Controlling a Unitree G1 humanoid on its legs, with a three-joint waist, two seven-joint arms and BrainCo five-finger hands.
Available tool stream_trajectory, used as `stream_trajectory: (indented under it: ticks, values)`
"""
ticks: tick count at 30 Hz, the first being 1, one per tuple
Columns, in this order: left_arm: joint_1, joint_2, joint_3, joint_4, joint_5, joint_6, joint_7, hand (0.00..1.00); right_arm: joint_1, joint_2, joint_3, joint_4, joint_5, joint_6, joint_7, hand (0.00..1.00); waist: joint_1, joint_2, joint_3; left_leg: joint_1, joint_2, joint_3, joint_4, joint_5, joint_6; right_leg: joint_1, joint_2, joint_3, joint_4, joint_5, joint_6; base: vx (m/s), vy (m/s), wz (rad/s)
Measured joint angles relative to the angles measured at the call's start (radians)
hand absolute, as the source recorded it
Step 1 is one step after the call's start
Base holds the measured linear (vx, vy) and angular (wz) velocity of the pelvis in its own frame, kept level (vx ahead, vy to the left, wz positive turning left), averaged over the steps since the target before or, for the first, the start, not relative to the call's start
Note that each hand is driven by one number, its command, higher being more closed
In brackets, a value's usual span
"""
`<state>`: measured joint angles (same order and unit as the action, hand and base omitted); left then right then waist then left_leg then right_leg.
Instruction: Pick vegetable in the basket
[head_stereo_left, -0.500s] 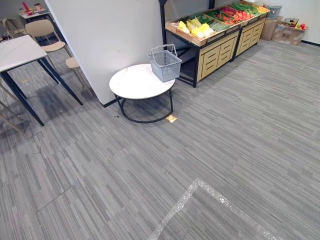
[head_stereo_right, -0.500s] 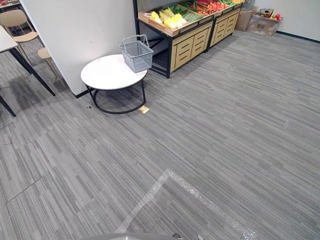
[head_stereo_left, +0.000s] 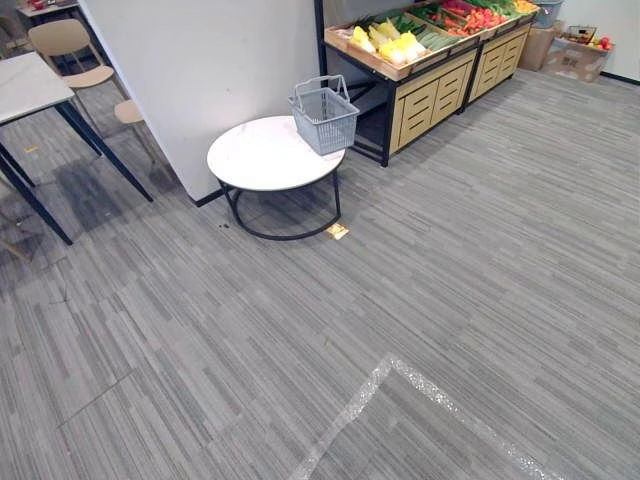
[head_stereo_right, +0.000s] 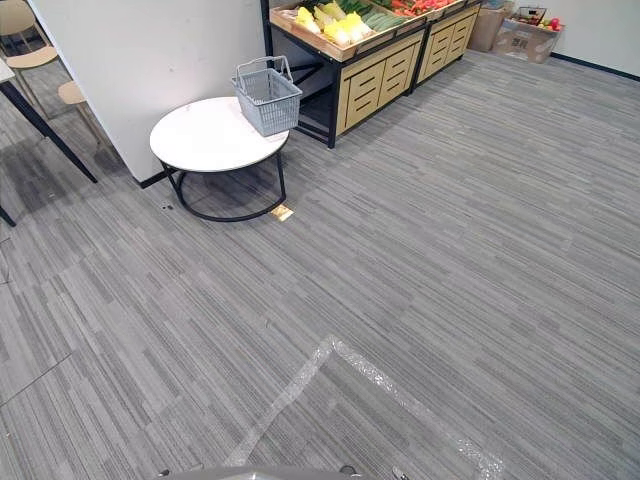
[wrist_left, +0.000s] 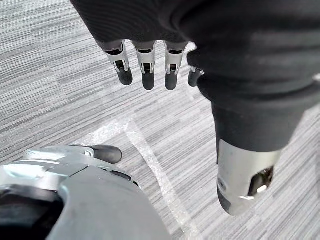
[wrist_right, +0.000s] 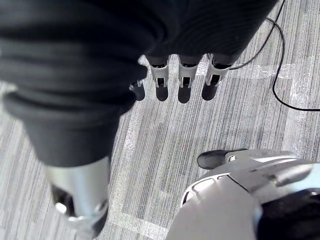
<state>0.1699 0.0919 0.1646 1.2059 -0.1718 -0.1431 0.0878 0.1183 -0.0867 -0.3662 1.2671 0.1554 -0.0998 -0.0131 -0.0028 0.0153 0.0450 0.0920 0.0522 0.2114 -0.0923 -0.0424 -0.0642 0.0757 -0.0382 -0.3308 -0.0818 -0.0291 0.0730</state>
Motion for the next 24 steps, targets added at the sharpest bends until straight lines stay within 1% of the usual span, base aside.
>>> stream_trajectory:
  ticks: [8, 10, 19, 20, 22, 24]
  values:
    - [-0.007, 0.003, 0.000, 0.017, 0.001, -0.001, -0.020, 0.00, 0.004, 0.001, -0.014, -0.002, 0.003, -0.001, 0.019, 0.00, -0.001, 0.000, 0.000, 0.005, 0.006, 0.010, 0.000, 0.000, 0.001, -0.002, 0.006, 0.006, -0.001, 0.002, -0.003, -0.04, -0.005, -0.04]
    - [-0.007, 0.003, 0.000, 0.019, 0.001, -0.001, -0.021, 0.00, 0.004, 0.002, -0.017, -0.002, 0.010, -0.001, 0.020, 0.00, -0.001, 0.000, 0.000, 0.007, 0.006, 0.019, -0.001, 0.000, 0.001, -0.002, 0.007, 0.012, -0.005, 0.007, -0.011, 0.01, 0.007, -0.08]
    - [-0.009, 0.005, 0.000, 0.025, 0.002, 0.001, -0.026, 0.00, 0.005, 0.004, -0.016, -0.001, 0.027, 0.000, 0.026, 0.00, -0.001, -0.001, 0.003, 0.018, 0.005, 0.014, -0.002, -0.002, -0.001, 0.018, 0.008, 0.004, -0.015, 0.008, -0.011, 0.01, 0.000, 0.02]
    - [-0.011, 0.005, 0.000, 0.025, 0.004, 0.001, -0.026, 0.00, 0.004, 0.004, -0.016, -0.002, 0.041, 0.000, 0.030, 0.00, -0.002, 0.002, 0.006, 0.015, 0.005, 0.008, -0.002, -0.001, -0.001, 0.017, 0.008, -0.001, -0.009, 0.007, -0.011, -0.03, -0.004, 0.13]
    - [-0.025, 0.007, 0.000, 0.026, 0.020, 0.002, -0.027, 0.00, -0.008, 0.002, -0.012, -0.005, 0.055, 0.000, 0.046, 0.00, -0.006, 0.005, 0.034, 0.011, 0.009, -0.007, 0.010, -0.001, 0.000, 0.010, 0.004, -0.017, 0.021, 0.000, -0.018, -0.04, -0.003, 0.15]
    - [-0.030, 0.009, 0.000, 0.023, 0.019, 0.002, -0.027, 0.00, -0.017, -0.004, 0.013, -0.005, 0.063, 0.001, 0.047, 0.00, -0.013, 0.003, 0.046, -0.019, 0.011, -0.009, 0.029, -0.002, -0.001, -0.034, -0.005, -0.024, 0.075, -0.030, -0.030, -0.08, -0.003, 0.09]
